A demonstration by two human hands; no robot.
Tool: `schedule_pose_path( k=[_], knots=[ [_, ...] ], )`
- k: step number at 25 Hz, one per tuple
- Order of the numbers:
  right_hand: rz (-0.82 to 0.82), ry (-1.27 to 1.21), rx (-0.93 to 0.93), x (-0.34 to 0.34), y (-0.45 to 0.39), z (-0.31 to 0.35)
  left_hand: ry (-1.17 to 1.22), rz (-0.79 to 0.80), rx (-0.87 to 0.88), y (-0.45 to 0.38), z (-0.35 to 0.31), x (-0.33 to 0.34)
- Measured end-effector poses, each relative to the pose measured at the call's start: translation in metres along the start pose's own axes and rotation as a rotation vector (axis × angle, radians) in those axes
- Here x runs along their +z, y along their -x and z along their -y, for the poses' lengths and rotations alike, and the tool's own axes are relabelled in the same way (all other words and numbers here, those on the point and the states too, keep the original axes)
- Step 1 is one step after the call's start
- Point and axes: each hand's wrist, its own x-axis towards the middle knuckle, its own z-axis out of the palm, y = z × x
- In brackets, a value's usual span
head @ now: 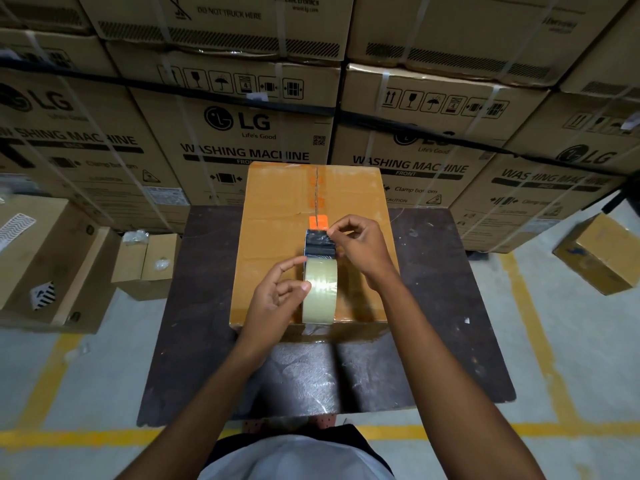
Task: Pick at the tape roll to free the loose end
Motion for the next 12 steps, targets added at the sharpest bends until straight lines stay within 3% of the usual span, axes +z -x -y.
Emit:
schedule_pose_path(
  k=[9,12],
  knots=[
    [0.106,-0.032,0.078,-0.007,-0.007,0.006,0.005,0.109,0.008,-0.018,0.0,0.008],
    [0.162,0.052,-0.03,-0.008,-0.012,0.007,0.016,0.082,-0.005,-0.019,0.0,0.008]
  ],
)
